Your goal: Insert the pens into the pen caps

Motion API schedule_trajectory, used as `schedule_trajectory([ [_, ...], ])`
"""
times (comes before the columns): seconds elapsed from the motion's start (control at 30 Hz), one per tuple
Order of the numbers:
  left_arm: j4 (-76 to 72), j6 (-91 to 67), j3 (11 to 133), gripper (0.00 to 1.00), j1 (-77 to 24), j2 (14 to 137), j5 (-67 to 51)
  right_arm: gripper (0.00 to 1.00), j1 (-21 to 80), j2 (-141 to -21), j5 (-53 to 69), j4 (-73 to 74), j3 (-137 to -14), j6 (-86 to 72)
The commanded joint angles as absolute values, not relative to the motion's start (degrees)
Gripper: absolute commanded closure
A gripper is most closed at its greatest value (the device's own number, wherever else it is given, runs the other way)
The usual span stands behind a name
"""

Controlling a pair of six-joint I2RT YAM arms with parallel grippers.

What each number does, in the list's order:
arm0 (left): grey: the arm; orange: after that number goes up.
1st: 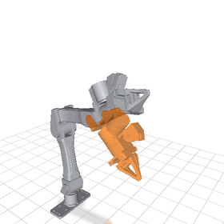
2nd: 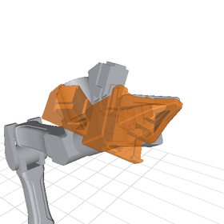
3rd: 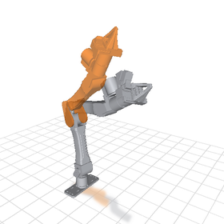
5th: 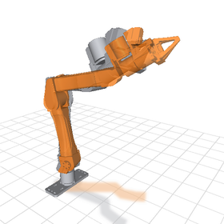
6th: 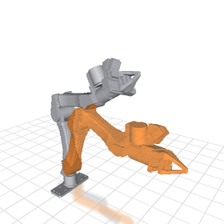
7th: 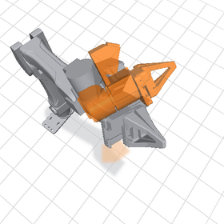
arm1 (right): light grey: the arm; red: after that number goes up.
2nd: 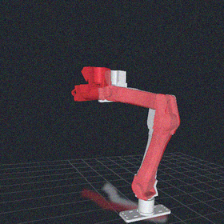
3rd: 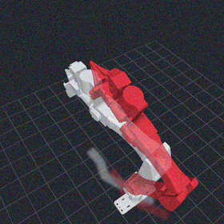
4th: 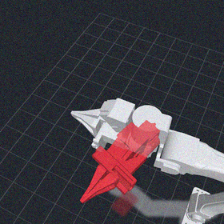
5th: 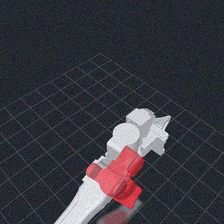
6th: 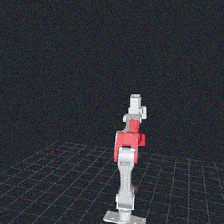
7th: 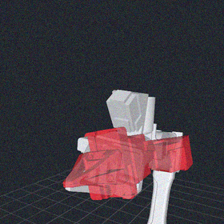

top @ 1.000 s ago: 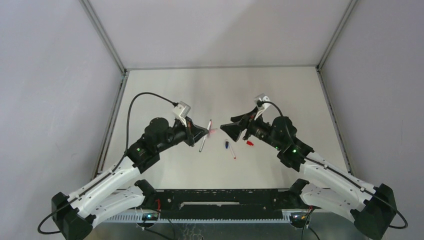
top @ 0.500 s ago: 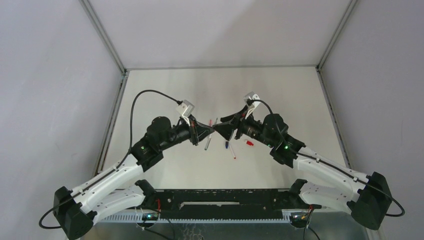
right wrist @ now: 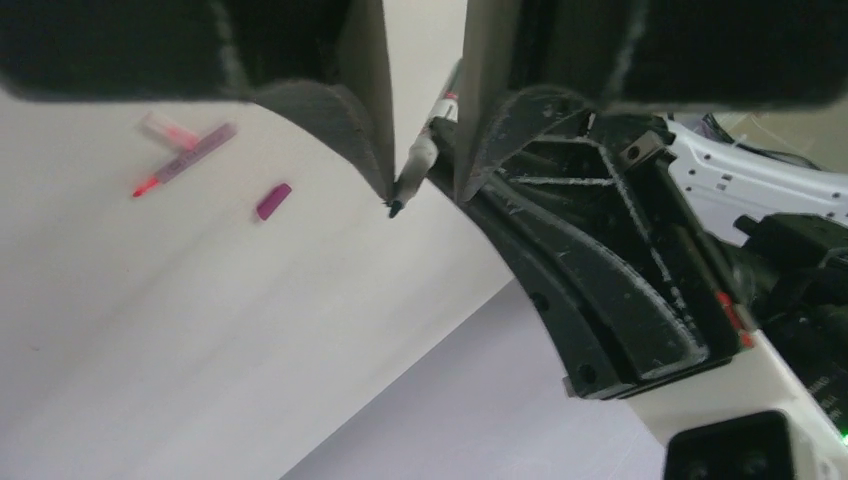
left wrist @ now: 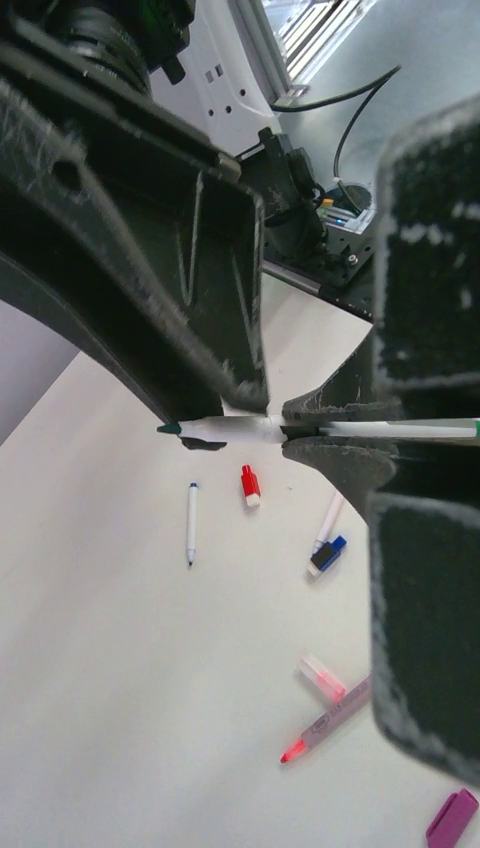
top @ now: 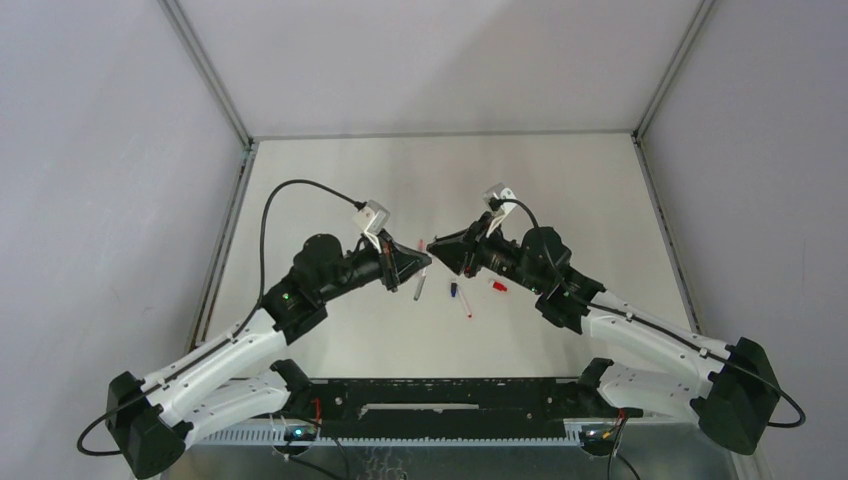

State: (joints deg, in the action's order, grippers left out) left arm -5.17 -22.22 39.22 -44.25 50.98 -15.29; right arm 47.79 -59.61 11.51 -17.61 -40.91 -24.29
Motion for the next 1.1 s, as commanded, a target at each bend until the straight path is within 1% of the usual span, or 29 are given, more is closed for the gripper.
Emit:
schedule_trajectory([
  [0.0,-7.62,-22.85,41.31,1.00,-45.10,50.27,-15.96,0.76,48.34,-60.15,11.43,-21.15,-42.98,-24.57],
  [0.07,-7.65,-22.93,41.07,1.00,-45.28,50.19,-15.78,0.94,48.26,-60.43,11.55,-21.34,-42.98,-24.99],
  [0.1,-7.71,-22.94,40.94,1.00,-45.27,50.12,-15.69,1.00,48.19,-60.58,11.63,-21.48,-42.98,-25.13],
  [0.47,-7.65,-22.80,38.99,1.00,-45.42,48.34,-14.89,1.00,47.40,-60.38,11.11,-22.49,-42.97,-25.94],
  [0.5,-7.42,-22.92,38.94,0.96,-45.44,48.34,-14.84,1.00,47.38,-60.36,11.08,-22.58,-42.98,-25.93],
  [0.57,-7.16,-23.01,38.70,0.73,-45.43,48.57,-14.68,1.00,47.22,-60.37,11.07,-22.59,-42.98,-25.98],
  [0.63,-7.12,-23.10,38.31,0.54,-45.43,48.77,-14.76,1.00,47.07,-60.28,11.05,-22.64,-42.98,-25.93],
  [0.67,-7.12,-23.11,38.12,0.47,-45.43,48.85,-14.81,1.00,46.98,-60.28,11.03,-22.67,-42.98,-25.94],
  [0.7,-7.12,-23.18,37.82,0.41,-45.42,48.87,-14.78,1.00,46.94,-60.29,11.07,-22.66,-42.98,-25.94],
  [0.8,-7.12,-23.20,37.18,0.36,-45.39,48.95,-14.80,1.00,46.74,-60.21,11.00,-22.91,-42.98,-25.93],
  [1.07,-8.38,-24.02,34.10,0.33,-45.44,49.97,-15.22,1.00,45.90,-60.37,11.94,-24.31,-42.98,-26.54],
])
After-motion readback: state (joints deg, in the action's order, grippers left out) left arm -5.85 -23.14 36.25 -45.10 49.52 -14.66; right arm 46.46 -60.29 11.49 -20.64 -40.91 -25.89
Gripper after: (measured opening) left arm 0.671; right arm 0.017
